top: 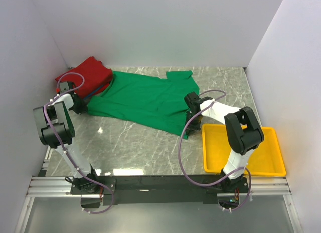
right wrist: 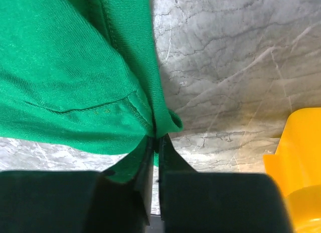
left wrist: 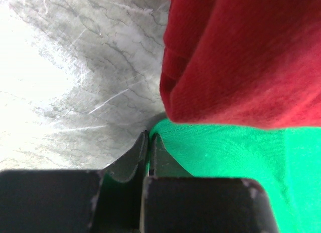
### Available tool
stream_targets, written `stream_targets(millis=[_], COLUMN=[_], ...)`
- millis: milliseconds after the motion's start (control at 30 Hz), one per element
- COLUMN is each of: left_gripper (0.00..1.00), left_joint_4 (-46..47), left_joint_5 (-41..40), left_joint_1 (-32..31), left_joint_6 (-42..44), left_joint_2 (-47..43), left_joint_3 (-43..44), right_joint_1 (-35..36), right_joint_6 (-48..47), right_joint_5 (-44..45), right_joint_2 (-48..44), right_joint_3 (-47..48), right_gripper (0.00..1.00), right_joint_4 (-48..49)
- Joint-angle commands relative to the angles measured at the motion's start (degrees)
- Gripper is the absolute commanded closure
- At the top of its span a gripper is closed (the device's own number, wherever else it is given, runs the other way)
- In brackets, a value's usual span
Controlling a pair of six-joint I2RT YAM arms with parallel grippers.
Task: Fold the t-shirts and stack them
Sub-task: Fold the tshirt
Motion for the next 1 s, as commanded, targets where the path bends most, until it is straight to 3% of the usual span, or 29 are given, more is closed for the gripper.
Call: stream_targets(millis=[0,300,967], left_gripper=[1.0,1.0,0.99], left_joint_4=[-2.51,-4.27,-8.49], left_joint_5=[-1.09,-2.15,-4.08], left_joint_1=[0.35,0.97,3.34], left_joint_6=[1.81,1.64,2.08], left_joint_2=[-2.69,-8.4,-23.51], left_joint_3=[-1.22,-6.05,-19.59], right_joint_1=[-0.5,-0.5,2.49], right_joint_6=[-0.52,-1.66,0.89], right_joint_5=[0.58,0.22,-0.92], right_joint_2=[0.6,-2.21,-17.42], right_joint_3=[-1.74,-4.29,-15.97], right_gripper=[0.97,1.0,1.0], right_joint_4=[-0.29,-4.77,-11.19])
